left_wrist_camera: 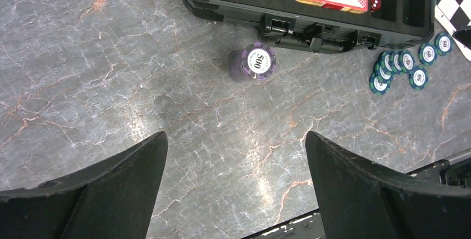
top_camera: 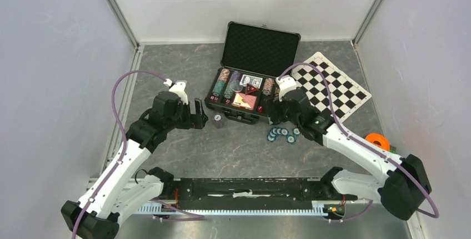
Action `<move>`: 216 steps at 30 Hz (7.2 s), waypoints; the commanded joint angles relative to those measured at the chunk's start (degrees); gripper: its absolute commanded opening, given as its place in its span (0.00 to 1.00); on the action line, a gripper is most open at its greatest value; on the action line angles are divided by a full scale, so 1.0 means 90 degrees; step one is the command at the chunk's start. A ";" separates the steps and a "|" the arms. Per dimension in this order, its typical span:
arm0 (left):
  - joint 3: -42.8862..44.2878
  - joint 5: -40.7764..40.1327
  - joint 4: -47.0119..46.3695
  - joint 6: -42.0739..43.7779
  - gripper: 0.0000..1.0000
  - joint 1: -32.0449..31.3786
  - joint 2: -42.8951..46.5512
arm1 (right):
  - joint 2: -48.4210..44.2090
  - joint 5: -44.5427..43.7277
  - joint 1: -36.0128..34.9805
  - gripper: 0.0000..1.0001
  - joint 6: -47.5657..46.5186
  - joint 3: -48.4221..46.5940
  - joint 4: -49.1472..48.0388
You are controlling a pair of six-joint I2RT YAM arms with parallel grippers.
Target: Pack up texas hold em set
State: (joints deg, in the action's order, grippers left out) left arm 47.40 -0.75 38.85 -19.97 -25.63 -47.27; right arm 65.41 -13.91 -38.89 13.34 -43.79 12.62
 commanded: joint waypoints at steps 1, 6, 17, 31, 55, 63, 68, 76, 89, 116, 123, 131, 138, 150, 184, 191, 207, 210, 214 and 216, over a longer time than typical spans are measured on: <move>0.0036 0.0211 -0.0122 0.0069 1.00 -0.0004 0.0008 | -0.0418 -0.0113 0.0006 0.96 -0.0425 0.0334 -0.0123; 0.0124 0.0442 -0.0009 -0.0318 1.00 -0.0007 -0.0018 | -0.0699 0.0437 0.0005 0.95 -0.0462 0.0649 -0.0126; -0.0292 0.1429 -0.1149 -0.1581 1.00 -0.0074 -0.0314 | -0.1595 0.0354 0.0005 0.95 -0.0277 0.1163 0.0024; -0.2254 -0.0569 -0.3455 -0.1569 0.97 -0.0889 0.0232 | -0.2273 -0.0193 0.0012 0.94 0.0632 0.1959 -0.0426; -0.3821 -0.1240 -0.8092 0.1014 0.90 -0.1528 -0.1672 | -0.2003 -0.0128 0.0005 0.94 0.0447 0.1764 -0.0690; -0.3616 -0.1166 -0.8430 0.1224 0.90 -0.1530 -0.2408 | -0.2048 0.0049 0.0015 0.94 0.0414 0.1954 -0.0747; -0.3658 -0.1127 -0.8473 0.1259 0.85 -0.1528 -0.2365 | -0.2170 0.0204 0.0015 0.95 0.0428 0.1750 -0.0701; -0.3721 -0.1042 -0.8264 0.1493 0.82 -0.1528 -0.1887 | -0.2924 -0.0064 0.0005 0.96 0.1409 -0.0095 -0.0036; -0.3635 -0.0729 -0.8321 0.1595 0.80 -0.1528 -0.1886 | -0.4224 0.0188 0.0015 0.98 0.2032 -0.0070 -0.0742; -0.3631 -0.0747 -0.8147 0.1633 0.80 -0.1528 -0.1793 | -0.4302 0.0067 0.0008 0.97 0.1838 -0.0032 -0.0470; -0.3596 -0.0605 -0.8185 0.1519 0.80 -0.1528 -0.1992 | -0.4421 -0.0022 0.0009 0.98 0.1799 -0.0014 -0.0547; -0.3456 -0.0739 -0.8071 0.1373 0.80 -0.1526 -0.2391 | -0.4374 0.0288 0.0010 0.98 0.1760 -0.0056 -0.0530; -0.3362 -0.0862 -0.8291 0.1369 0.80 -0.1518 -0.2753 | -0.4734 -0.0036 0.0009 0.98 0.1818 -0.0082 -0.0415; -0.3329 -0.1708 -0.8308 0.1183 0.75 -0.1453 -0.2982 | -0.4490 -0.0259 0.0012 0.99 0.1611 -0.0360 0.0019; -0.2590 -0.0380 -0.5626 0.0185 0.02 -0.1254 -0.1452 | -0.4241 0.0241 0.0006 0.99 0.0900 0.1160 0.0571; -0.1399 0.0178 -0.3087 -0.0895 0.02 -0.1254 -0.0679 | -0.3843 0.0264 0.0008 0.99 0.0551 0.1246 0.0540; 0.0163 0.3050 -0.3505 -0.2250 0.02 -0.1254 -0.1996 | -0.2222 0.3859 0.0009 0.88 0.0143 0.1705 -0.2473; 0.0197 0.3400 -0.3838 -0.2571 0.03 -0.1254 -0.2233 | -0.1938 0.4295 0.0000 0.87 0.0318 0.1777 -0.2999; 0.0205 0.3609 -0.4267 -0.2928 0.06 -0.1282 -0.2413 | -0.1621 0.4566 -0.0060 0.86 0.0501 0.1789 -0.3361; 0.0193 0.3607 -0.4447 -0.3009 0.07 -0.1283 -0.2439 | -0.1494 0.4529 -0.0124 0.86 0.0539 0.1771 -0.3406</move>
State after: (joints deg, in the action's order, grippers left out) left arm 45.89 26.59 9.21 -41.28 -37.01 -69.47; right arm 50.48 23.27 -39.09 16.45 -27.88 -11.16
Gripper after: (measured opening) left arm 0.505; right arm 0.865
